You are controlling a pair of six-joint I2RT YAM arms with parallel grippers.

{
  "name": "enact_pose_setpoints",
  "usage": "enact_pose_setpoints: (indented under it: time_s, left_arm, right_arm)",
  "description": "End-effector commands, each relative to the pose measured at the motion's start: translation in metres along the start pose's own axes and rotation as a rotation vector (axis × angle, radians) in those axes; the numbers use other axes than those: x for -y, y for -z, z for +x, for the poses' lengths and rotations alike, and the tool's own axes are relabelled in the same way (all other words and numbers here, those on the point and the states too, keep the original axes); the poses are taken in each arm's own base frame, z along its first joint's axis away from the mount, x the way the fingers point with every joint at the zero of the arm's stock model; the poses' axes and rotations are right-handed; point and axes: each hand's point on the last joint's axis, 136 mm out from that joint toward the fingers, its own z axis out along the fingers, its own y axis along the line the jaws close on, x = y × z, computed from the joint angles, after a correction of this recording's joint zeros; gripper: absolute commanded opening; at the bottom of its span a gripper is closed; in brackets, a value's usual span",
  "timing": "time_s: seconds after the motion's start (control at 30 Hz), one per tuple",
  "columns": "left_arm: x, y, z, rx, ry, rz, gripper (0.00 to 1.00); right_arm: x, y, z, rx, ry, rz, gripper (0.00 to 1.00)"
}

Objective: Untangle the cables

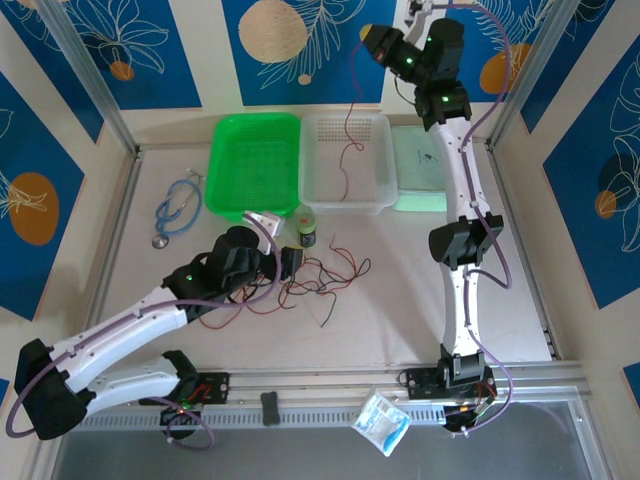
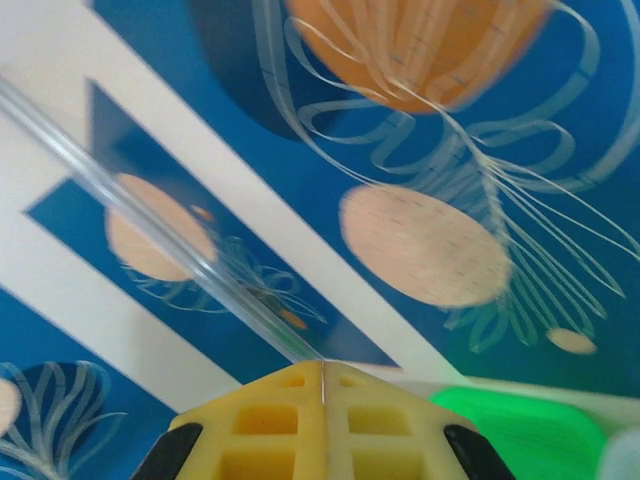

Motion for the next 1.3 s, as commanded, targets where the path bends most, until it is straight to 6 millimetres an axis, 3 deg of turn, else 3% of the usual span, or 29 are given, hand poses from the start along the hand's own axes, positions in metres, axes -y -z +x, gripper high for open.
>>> enact_pose_setpoints:
  time_s: [0.0,0.2,0.37,0.53,0.63,0.7,0.87,1.03,1.27]
  left_arm:
    - [0.0,0.003,0.007,-0.014,0.011,-0.003,0.71]
    - [0.006,0.005,0.01,-0.048,-0.008,0.021,0.71]
    - [0.012,0.004,0.017,-0.083,-0.012,0.039,0.71]
    - [0.018,0.001,0.024,-0.12,-0.013,0.054,0.71]
    - [0.024,0.0,0.029,-0.154,-0.03,0.061,0.71]
    - [0.029,-0.001,0.032,-0.184,-0.046,0.07,0.71]
    - [0.044,-0.005,0.051,-0.294,-0.109,0.096,0.72]
    - [0.055,-0.016,0.087,-0.454,-0.171,0.112,0.72]
    - [0.077,-0.034,0.136,-0.587,-0.238,0.197,0.69]
  right_arm:
    - [0.035,-0.013,0.035,-0.078,0.025,0.114,0.0]
    - [0.129,-0.031,0.138,-0.29,0.0,0.388,0.0]
    - [0.187,-0.03,0.211,-0.46,-0.083,0.52,0.0]
    - [0.222,-0.018,0.261,-0.582,-0.144,0.606,0.02]
    - [0.229,-0.01,0.278,-0.63,-0.141,0.632,0.22]
    - [0.229,-0.007,0.283,-0.654,-0.129,0.637,0.35]
    - [0.211,-0.002,0.273,-0.666,-0.067,0.631,0.52]
    - [0.183,0.011,0.242,-0.638,-0.007,0.642,0.54]
    - [0.141,0.051,0.196,-0.579,0.05,0.692,0.53]
